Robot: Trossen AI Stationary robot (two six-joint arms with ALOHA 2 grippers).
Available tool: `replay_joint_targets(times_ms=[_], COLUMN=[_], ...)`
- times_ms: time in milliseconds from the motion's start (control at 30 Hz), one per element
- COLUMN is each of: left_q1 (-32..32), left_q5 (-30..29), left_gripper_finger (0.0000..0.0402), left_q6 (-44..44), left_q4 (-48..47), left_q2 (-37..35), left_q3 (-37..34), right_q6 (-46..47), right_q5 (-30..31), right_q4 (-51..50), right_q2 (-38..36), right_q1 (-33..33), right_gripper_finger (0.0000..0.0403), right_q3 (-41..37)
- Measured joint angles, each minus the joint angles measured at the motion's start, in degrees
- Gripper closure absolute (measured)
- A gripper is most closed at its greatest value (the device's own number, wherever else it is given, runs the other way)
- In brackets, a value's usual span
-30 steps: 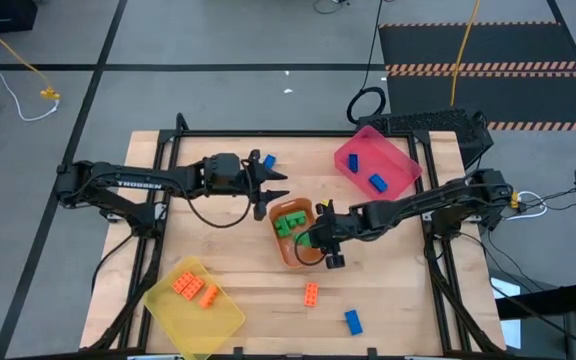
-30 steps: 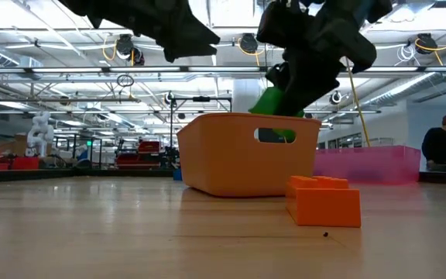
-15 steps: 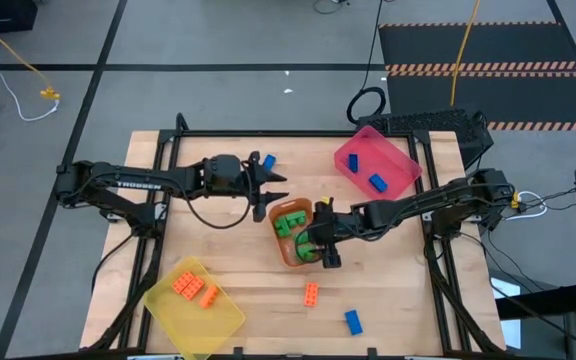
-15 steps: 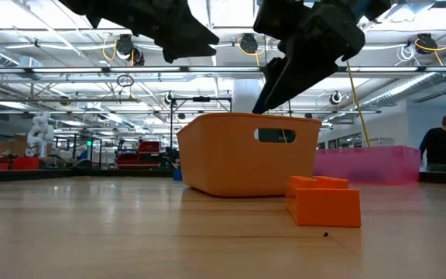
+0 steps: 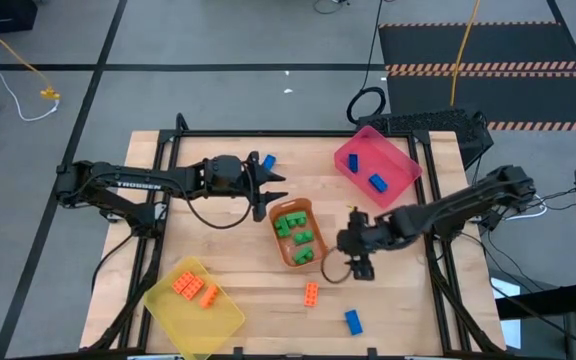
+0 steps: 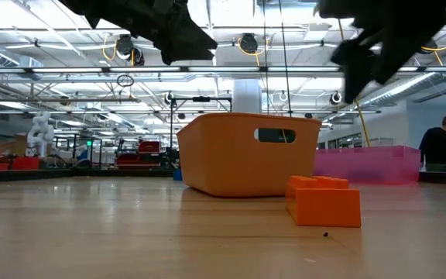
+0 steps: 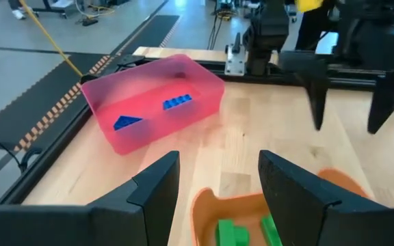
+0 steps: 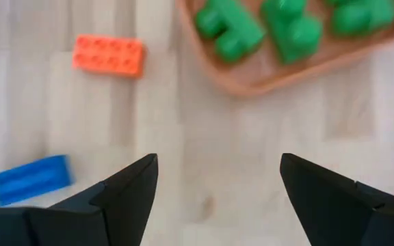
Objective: Sort & place blocks by color
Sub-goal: Put the blue game piece into the pink bin
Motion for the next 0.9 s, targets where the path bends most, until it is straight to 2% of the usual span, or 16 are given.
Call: replay_joint_targets(times_ms=[300,633,733,900], left_q1=[0.76,0.35,-0.68,-3.06], left_q5=[-0.15,0.31,0.46,0.49], left_gripper_finger=[0.0202,0.0201,0.0201,0.0202], left_q6=[0.64,-0.82,-1.84,-2.98], left_q4=[5.64,4.28,3.0,1.5], left_q2=[0.0,0.0,0.0,0.02], left_q3=[0.0,0.02,0.0,0.01], right_q6=[23.41,42.66,50.93,69.06], right_q5=[-4.6,-6.06,-6.64,-12.24], right_q4=[-1.42,15.66,17.95,20.22], right_q2=[2.06,9.36,11.61,14.46], right_q1=[9.39,15.45,16.84,18.49], right_gripper_finger=[0.0103,0.0103,0.0103,0.0103], right_q3=[0.02,0.04,0.04,0.07])
